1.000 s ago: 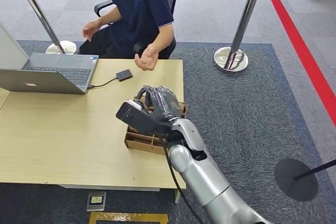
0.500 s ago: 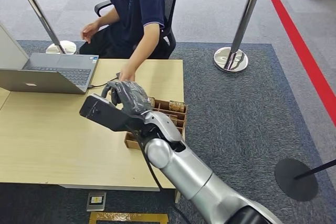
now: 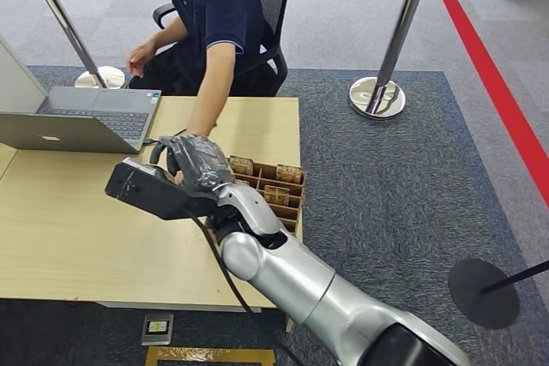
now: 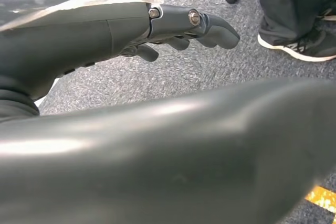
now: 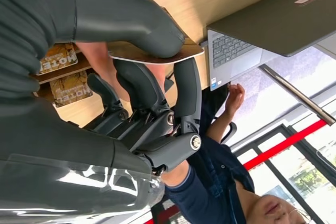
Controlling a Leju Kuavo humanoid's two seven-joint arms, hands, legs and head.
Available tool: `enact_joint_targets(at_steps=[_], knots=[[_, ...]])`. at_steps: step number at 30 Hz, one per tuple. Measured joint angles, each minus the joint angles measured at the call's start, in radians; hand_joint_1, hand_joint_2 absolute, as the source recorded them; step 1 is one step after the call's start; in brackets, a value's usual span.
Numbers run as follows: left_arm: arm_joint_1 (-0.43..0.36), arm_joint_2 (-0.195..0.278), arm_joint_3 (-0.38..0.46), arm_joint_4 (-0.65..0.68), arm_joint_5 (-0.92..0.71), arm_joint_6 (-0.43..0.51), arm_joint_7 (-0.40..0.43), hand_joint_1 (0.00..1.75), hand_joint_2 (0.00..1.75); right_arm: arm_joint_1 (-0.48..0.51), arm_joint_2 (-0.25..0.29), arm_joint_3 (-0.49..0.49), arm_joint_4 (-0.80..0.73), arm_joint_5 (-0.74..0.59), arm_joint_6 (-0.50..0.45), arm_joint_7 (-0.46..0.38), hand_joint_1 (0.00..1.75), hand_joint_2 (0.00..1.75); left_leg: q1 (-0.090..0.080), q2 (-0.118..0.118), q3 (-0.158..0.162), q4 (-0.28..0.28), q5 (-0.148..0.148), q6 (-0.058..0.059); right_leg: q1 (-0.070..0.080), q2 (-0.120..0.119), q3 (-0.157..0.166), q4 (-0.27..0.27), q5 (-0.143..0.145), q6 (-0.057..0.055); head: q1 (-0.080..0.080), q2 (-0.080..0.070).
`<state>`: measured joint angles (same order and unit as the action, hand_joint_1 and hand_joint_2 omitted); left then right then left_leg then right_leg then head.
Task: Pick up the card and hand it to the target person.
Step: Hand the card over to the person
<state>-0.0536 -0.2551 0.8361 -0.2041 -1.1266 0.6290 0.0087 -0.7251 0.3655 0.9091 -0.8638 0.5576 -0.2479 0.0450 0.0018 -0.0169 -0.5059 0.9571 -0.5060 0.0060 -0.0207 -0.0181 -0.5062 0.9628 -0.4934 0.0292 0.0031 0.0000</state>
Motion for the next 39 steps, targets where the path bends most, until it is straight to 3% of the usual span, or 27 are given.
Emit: enact_joint_targets(at_steps=[1,5,8,17,21,28,32,37,39], knots=[[0.000,0.000,0.001,0.000,-0.001,0.000,0.001,0.00,0.00,-0.003,0.000,0.008,0.004,0.000,-0.006,0.005,1.32,1.75,0.000,0.000,0.000,0.000,0.000,0.000,0.000,0.000,0.000,0.000,0.000,0.000,0.000,0.000],[0.000,0.000,0.002,0.000,-0.007,0.000,0.002,0.00,0.00,-0.010,0.000,0.032,0.020,0.009,-0.030,0.025,0.24,1.75,0.000,0.000,0.000,0.000,0.000,0.000,0.000,0.000,0.000,0.000,0.000,0.000,0.000,0.000],[0.000,0.000,0.002,0.000,-0.012,-0.001,0.002,0.00,0.00,-0.012,0.000,0.046,0.039,0.029,-0.050,0.041,0.00,1.75,0.000,0.000,0.000,0.000,0.000,0.000,0.000,0.000,0.000,0.000,0.000,0.000,0.000,0.000],[0.000,0.000,0.002,0.000,-0.022,-0.006,0.002,0.00,0.00,-0.016,0.000,0.069,0.089,0.073,-0.083,0.075,0.00,1.75,0.000,0.000,0.000,0.000,0.000,0.000,0.000,0.000,0.000,0.000,0.000,0.000,0.000,0.000],[0.000,0.000,0.002,0.000,-0.025,-0.012,0.004,0.00,0.00,-0.016,0.000,0.073,0.110,0.086,-0.091,0.088,0.00,0.00,0.000,0.000,0.000,0.000,0.000,0.000,0.000,0.000,0.000,0.000,0.000,0.000,0.000,0.000],[0.000,0.000,0.002,0.000,-0.023,-0.007,0.020,0.00,0.00,-0.015,0.000,0.079,0.134,0.124,-0.146,0.099,0.00,0.00,0.000,0.000,0.000,0.000,0.000,0.000,0.000,0.000,0.000,0.000,0.000,0.000,0.000,0.000],[0.000,-0.003,0.009,0.000,-0.016,-0.002,0.020,0.00,0.00,0.025,-0.006,0.038,0.141,0.274,-0.198,0.074,0.00,0.00,0.000,0.000,0.001,0.000,0.000,0.000,0.000,0.000,0.000,0.000,0.000,0.000,0.000,0.000],[0.001,-0.005,0.031,0.000,-0.005,-0.015,-0.019,0.00,0.00,0.191,-0.062,-0.129,0.068,0.570,-0.295,0.119,0.00,0.00,0.000,-0.002,0.002,0.001,0.000,0.000,0.000,0.000,0.002,-0.003,0.000,0.000,0.000,0.000],[0.002,-0.005,0.044,0.000,0.000,-0.031,-0.038,0.00,0.00,0.345,-0.112,-0.287,-0.065,0.678,-0.381,0.110,0.00,0.00,0.000,-0.003,0.002,0.001,-0.001,0.001,0.000,0.000,0.003,-0.003,0.000,0.000,0.000,0.000]])
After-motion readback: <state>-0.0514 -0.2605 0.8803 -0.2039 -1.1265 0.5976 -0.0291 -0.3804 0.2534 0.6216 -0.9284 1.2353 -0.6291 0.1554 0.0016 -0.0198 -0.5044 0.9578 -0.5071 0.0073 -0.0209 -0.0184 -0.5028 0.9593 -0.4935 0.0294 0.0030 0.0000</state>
